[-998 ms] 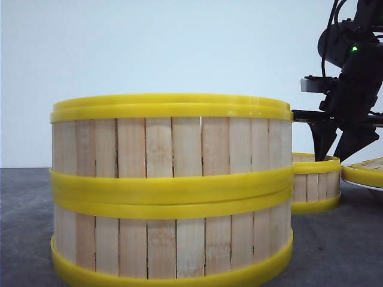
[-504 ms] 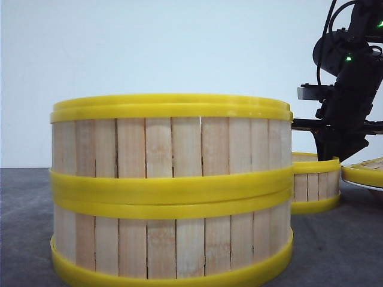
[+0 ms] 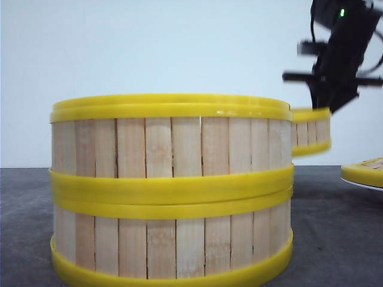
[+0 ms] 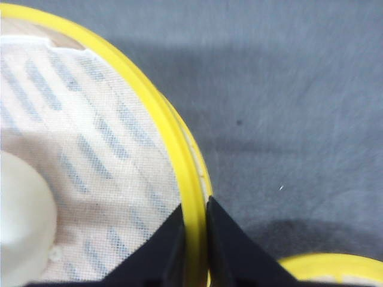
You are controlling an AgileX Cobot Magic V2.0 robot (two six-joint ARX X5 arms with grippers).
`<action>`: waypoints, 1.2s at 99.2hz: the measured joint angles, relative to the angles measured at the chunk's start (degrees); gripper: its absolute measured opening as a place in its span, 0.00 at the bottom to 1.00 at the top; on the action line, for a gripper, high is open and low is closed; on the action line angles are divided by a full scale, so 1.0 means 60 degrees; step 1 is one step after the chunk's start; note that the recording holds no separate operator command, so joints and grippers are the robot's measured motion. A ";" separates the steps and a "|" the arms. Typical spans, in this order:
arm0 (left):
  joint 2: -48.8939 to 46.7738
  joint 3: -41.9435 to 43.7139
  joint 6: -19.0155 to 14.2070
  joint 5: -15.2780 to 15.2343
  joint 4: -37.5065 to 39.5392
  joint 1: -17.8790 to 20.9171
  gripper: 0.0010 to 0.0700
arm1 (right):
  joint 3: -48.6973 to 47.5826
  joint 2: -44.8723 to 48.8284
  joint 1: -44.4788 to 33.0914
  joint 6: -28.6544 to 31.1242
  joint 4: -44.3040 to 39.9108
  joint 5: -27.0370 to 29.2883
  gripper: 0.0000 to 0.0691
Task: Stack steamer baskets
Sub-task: 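Grasp the rim with the right gripper and lift the basket over the stack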
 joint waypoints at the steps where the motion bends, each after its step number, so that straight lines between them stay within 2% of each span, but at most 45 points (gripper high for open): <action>1: 0.0000 0.0000 0.0000 0.0000 -0.0015 0.0000 0.27 | 0.0036 -0.0069 0.0000 -0.0004 -0.0047 -0.0025 0.04; 16: 0.0000 0.0000 0.0000 0.0000 -0.0244 0.0000 0.27 | 0.0324 -0.1319 0.0087 -0.0036 -0.0444 -0.0499 0.04; 34: 0.0000 0.0000 0.0000 0.0000 -0.0273 0.0000 0.27 | 0.0357 -0.2830 0.0492 -0.0474 -0.1399 -0.0503 0.04; 65: 0.0000 0.0000 0.0000 0.0000 -0.0277 0.0000 0.27 | 0.0357 -0.4951 0.1796 -0.0914 -0.2801 -0.0740 0.04; 97: 0.0000 0.0000 0.0000 0.0000 -0.0288 0.0000 0.27 | -0.0240 -0.5133 0.3082 -0.0943 -0.3359 -0.0663 0.04; 119: 0.0000 0.0000 -0.0004 0.0000 -0.0295 0.0000 0.27 | -0.1588 -0.5045 0.4288 -0.0765 -0.2539 -0.0634 0.04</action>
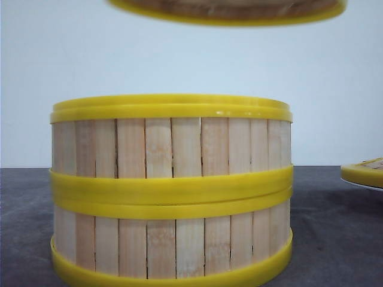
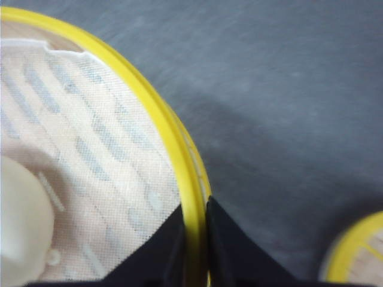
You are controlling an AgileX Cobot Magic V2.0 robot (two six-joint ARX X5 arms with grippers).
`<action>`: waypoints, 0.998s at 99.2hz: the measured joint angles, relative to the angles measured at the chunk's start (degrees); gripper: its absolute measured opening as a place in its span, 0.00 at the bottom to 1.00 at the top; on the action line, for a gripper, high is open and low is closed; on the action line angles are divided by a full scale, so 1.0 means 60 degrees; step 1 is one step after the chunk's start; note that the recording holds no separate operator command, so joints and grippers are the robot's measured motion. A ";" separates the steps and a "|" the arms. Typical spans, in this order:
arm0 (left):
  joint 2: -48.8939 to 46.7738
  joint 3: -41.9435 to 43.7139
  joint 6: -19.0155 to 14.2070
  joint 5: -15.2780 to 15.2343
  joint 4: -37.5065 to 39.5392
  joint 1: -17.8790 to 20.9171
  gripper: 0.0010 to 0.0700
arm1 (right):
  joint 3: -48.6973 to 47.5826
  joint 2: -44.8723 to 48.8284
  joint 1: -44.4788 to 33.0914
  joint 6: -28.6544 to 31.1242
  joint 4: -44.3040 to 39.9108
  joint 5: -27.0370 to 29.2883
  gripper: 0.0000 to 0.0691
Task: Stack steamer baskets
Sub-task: 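Grasp the rim with the right gripper and lift the basket over the stack, then lower the basket onto the stack and open the right gripper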
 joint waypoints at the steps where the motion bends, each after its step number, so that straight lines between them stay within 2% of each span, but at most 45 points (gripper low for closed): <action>1: 0.0000 0.0000 0.0000 0.0000 0.0000 0.0000 0.27 | -0.0044 0.0015 0.0044 0.0018 0.0044 0.0015 0.04; 16: 0.0000 0.0000 0.0004 0.0000 -0.0062 0.0000 0.27 | -0.0219 0.0281 0.0528 0.0175 0.0488 0.0390 0.04; 42: 0.0000 0.0000 0.0004 0.0000 -0.0098 0.0000 0.27 | -0.0219 0.1249 0.1016 0.0328 0.0801 0.0415 0.04; 99: 0.0000 0.0000 0.0007 0.0000 -0.0342 0.0000 0.27 | -0.0219 0.2007 0.1013 0.0331 0.0852 0.0892 0.04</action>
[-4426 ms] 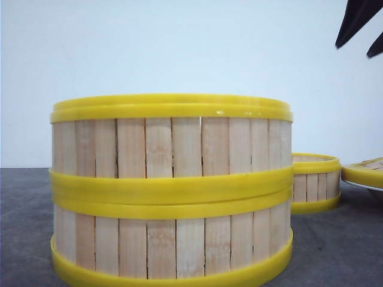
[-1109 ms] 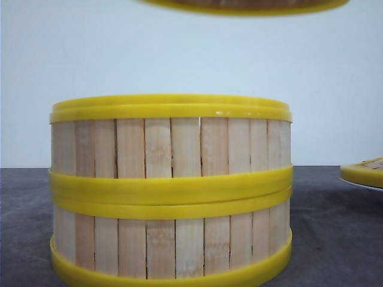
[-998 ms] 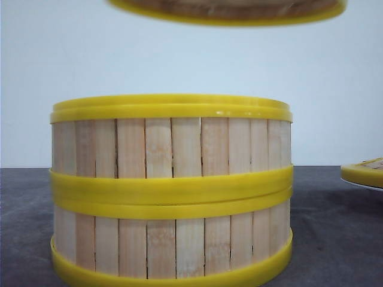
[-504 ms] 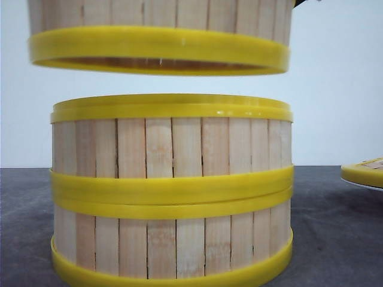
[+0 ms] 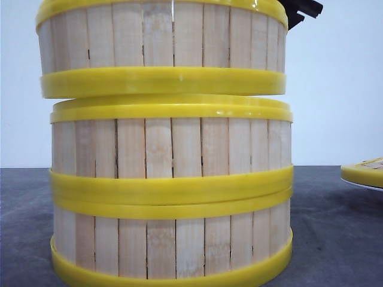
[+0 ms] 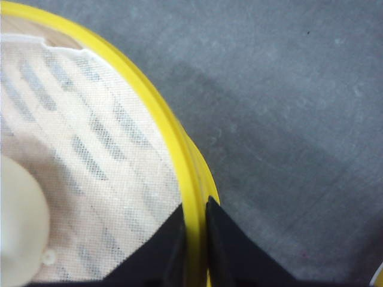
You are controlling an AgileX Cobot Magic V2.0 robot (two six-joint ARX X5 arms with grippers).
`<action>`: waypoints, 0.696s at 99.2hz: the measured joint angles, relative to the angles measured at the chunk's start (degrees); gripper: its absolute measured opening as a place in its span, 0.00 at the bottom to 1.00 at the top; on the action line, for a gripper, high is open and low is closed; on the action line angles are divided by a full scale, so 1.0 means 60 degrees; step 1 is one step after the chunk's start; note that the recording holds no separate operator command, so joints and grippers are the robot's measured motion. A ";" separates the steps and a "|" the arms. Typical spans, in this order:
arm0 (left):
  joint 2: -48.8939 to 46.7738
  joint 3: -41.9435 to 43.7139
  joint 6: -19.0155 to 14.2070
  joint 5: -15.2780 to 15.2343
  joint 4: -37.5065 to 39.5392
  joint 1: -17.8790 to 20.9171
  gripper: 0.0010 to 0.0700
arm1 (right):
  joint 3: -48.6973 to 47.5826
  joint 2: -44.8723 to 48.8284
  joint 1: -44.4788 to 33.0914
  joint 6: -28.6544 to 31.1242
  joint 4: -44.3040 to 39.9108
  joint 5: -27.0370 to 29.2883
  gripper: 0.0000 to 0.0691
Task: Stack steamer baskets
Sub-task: 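Lower the basket onto the stack and open the right gripper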
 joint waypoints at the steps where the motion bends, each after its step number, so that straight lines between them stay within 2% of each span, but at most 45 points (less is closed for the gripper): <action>1: 0.0000 0.0000 0.0000 0.0000 0.0000 0.0000 0.27 | 0.0000 0.0007 0.0000 0.0000 -0.0004 0.0000 0.04; 27: 0.0000 0.0000 0.0015 0.0000 0.0004 0.0000 0.27 | 0.0000 0.0040 -0.0004 -0.0029 -0.0233 0.0335 0.04; 69: 0.0000 0.0000 0.0036 0.0000 0.0007 0.0000 0.27 | 0.0000 0.0131 -0.0109 -0.0033 -0.0404 0.0368 0.05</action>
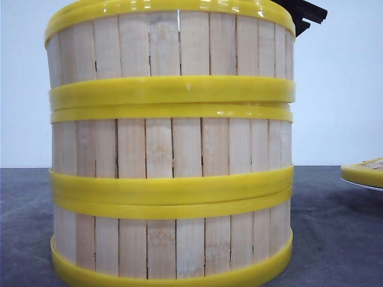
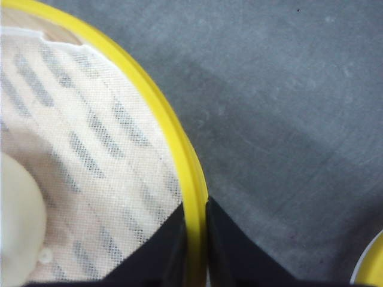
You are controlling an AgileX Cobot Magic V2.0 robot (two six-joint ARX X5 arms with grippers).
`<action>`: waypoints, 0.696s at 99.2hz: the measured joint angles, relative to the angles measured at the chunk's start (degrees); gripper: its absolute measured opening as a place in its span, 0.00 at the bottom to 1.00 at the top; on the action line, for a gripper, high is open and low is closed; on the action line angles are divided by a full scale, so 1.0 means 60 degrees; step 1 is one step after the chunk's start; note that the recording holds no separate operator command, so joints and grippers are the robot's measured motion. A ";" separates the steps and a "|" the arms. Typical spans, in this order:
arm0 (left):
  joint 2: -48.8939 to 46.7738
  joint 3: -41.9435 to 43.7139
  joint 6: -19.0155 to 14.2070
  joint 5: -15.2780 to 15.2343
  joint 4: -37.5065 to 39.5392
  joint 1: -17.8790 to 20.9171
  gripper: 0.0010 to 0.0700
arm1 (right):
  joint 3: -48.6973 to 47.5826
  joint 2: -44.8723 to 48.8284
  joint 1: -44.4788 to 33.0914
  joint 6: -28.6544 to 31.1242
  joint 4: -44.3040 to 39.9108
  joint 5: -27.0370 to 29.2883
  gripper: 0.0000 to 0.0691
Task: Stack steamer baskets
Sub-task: 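Lower the basket onto the stack and open the right gripper, then move the right gripper to the woven bamboo lid's center hub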
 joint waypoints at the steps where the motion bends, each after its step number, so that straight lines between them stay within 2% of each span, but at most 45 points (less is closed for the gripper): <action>1: 0.0000 0.0000 0.0000 0.0004 0.0000 0.0000 0.27 | 0.0000 0.0000 -0.0004 0.0000 -0.0004 -0.0004 0.06; 15: 0.0000 0.0000 0.0000 0.0000 0.0000 0.0000 0.27 | 0.0000 0.0007 -0.0018 0.0000 0.0018 0.0047 0.28; 22: 0.0000 0.0000 0.0000 0.0000 0.0000 0.0000 0.27 | 0.0000 0.0007 -0.0029 0.0000 0.0018 0.0138 0.35; 49: 0.0000 0.0000 0.0000 0.0000 0.0000 0.0000 0.27 | 0.0000 -0.0273 -0.0087 -0.0004 0.0091 0.0688 0.38; 69: 0.0000 0.0000 0.0117 -0.0004 0.0135 0.0000 0.27 | 0.0000 -0.2182 -0.0098 0.0004 0.0233 0.2029 0.39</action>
